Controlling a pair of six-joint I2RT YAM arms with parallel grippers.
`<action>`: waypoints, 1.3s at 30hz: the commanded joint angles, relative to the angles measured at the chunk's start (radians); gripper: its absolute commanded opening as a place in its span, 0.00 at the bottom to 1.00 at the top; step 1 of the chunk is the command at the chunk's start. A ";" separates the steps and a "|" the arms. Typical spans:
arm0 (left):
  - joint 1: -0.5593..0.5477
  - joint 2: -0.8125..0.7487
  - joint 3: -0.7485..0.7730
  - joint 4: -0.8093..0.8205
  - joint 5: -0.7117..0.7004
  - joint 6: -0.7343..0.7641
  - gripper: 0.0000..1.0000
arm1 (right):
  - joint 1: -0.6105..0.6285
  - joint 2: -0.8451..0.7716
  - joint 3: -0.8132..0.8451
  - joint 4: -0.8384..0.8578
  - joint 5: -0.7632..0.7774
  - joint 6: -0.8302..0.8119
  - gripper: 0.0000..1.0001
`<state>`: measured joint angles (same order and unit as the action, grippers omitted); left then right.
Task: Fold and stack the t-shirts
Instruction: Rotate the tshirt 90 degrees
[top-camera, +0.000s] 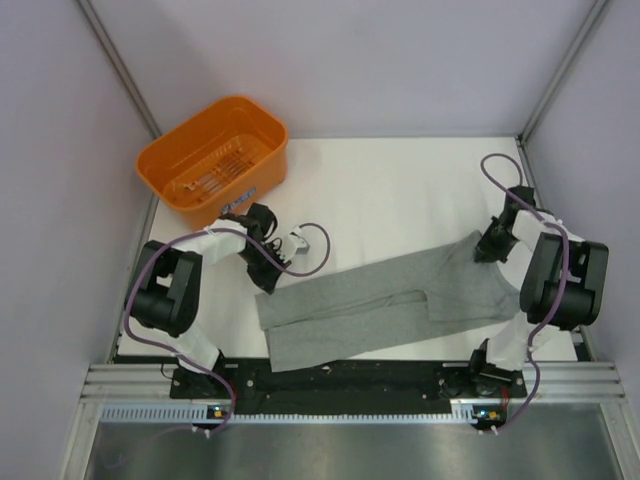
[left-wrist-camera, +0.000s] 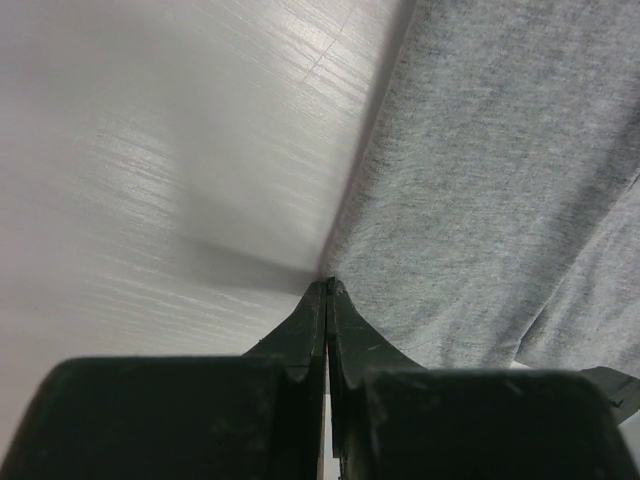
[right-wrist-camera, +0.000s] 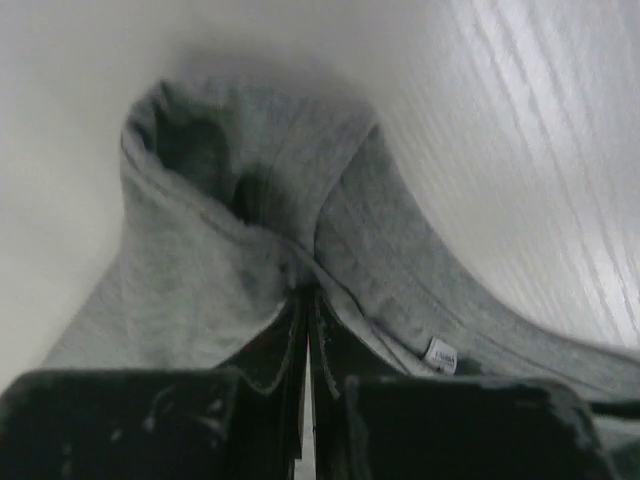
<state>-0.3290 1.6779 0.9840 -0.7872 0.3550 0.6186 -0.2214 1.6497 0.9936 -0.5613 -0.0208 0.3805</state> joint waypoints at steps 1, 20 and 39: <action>0.008 -0.043 -0.033 -0.021 -0.051 0.012 0.00 | -0.082 0.094 -0.001 0.049 -0.024 0.054 0.00; -0.195 -0.110 -0.022 -0.149 0.144 0.205 0.41 | 0.244 0.925 1.256 -0.250 -0.168 0.221 0.00; -0.271 -0.204 -0.014 -0.043 0.196 0.214 0.52 | 0.188 0.529 1.110 -0.049 -0.194 0.091 0.40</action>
<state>-0.5964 1.4925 0.9691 -0.9043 0.5358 0.8249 -0.0032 2.4271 2.2211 -0.6643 -0.2111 0.5812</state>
